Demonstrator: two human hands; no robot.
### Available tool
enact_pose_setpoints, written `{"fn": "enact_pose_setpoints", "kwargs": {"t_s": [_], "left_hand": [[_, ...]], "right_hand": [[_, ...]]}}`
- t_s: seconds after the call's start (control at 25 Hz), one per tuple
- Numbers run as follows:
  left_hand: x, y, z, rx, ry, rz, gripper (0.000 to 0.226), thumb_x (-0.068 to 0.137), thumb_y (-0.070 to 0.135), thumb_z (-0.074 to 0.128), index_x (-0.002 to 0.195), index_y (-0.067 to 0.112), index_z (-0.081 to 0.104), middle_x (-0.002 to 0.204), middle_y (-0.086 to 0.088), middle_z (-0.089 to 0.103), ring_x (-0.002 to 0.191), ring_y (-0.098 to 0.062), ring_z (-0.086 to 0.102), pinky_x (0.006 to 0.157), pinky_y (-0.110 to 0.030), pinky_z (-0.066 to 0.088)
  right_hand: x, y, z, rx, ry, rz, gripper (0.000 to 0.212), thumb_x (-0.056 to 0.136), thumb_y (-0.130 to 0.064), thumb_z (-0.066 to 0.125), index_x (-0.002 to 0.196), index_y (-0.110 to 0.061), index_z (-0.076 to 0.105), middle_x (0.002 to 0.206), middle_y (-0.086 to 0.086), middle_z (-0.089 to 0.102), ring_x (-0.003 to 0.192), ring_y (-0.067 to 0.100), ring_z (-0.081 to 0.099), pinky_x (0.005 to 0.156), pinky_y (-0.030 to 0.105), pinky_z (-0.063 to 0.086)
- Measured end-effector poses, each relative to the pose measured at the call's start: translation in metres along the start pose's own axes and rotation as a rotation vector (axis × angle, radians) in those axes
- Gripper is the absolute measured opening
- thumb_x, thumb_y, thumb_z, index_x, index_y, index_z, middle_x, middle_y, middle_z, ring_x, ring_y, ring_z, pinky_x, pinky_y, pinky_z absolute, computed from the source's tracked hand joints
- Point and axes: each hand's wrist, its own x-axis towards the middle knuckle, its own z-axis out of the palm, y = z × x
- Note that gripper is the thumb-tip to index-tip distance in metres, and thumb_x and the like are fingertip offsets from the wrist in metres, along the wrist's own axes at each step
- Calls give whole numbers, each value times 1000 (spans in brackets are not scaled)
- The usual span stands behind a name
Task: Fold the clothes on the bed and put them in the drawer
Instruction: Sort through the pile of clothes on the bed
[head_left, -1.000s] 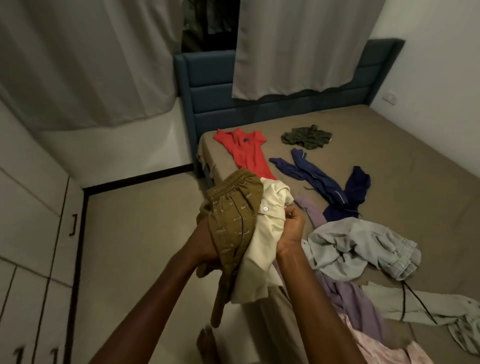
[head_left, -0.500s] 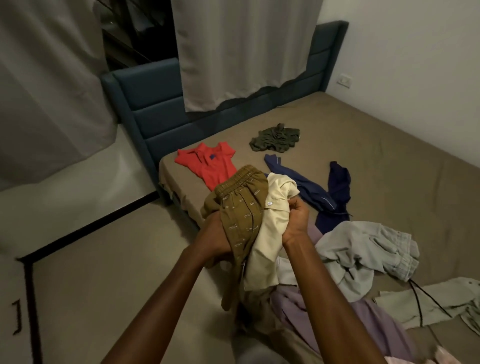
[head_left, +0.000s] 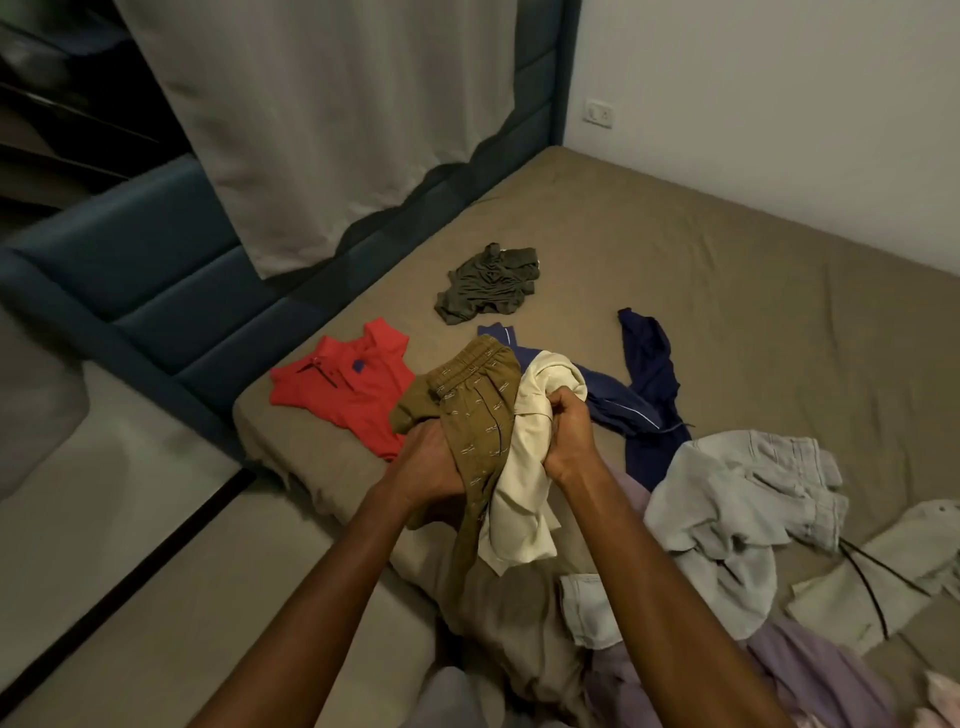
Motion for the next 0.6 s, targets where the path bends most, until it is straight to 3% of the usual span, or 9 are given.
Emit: {"fn": "enact_pose_setpoints", "kwargs": {"t_s": [0.12,0.24,0.32,0.36,0.4,0.48,0.52,0.6], "left_hand": [[54,-16,-7,45,-111,65,59,83,28,66,136,2,59,140,-19,59,130,-35,56,103,-25,36],[102,-31,-10,35,-197,126,52,87,21,70,134,2,60,137,-19,61,129,-32,57,104,-24,35],[130,-41,-9,73,-217,169,50,88,16,71,135,3,60,136,-17,61,128,-32,57,107,-31,38],[143,-46,-2,79,-254,197,49,89,19,67,136,4,60,137,-17,61,128,-30,57,107,-32,39],[155,-52,5,78,-295,215,48,87,22,63,132,6,63,132,-16,64,122,-29,60,102,-32,43],[181,-58,19,118,-426,199,37,79,21,56,110,7,70,111,-17,72,97,-32,67,80,-32,48],[191,-62,27,157,-498,183,25,78,19,55,96,8,69,100,-18,73,86,-33,67,73,-33,46],[203,-62,36,214,-556,156,13,83,21,53,82,13,63,92,-18,73,78,-32,65,68,-35,45]], "right_hand": [[34,-2,16,1,73,13,26,93,-16,47,95,-7,72,89,14,69,84,25,66,94,43,51],[71,0,28,-54,162,-14,25,97,-16,47,90,-9,70,77,11,71,77,24,67,82,38,54],[97,-1,32,-136,252,-14,20,90,-23,54,91,-10,69,81,13,69,81,27,67,78,36,54],[109,0,31,-230,277,-1,27,82,-29,58,96,-8,69,88,15,68,87,31,67,79,36,54],[120,0,28,-345,289,16,37,79,-31,59,106,-7,67,94,16,67,91,34,67,75,33,54],[134,-1,22,-595,278,15,43,91,-20,57,133,-9,55,103,13,65,91,30,67,62,24,54],[136,-1,18,-706,289,-10,52,95,-14,57,145,-10,47,113,12,64,96,28,66,65,25,56],[137,-3,1,-827,343,-72,57,95,-13,59,150,-15,45,134,13,58,113,30,60,90,40,57]]}}
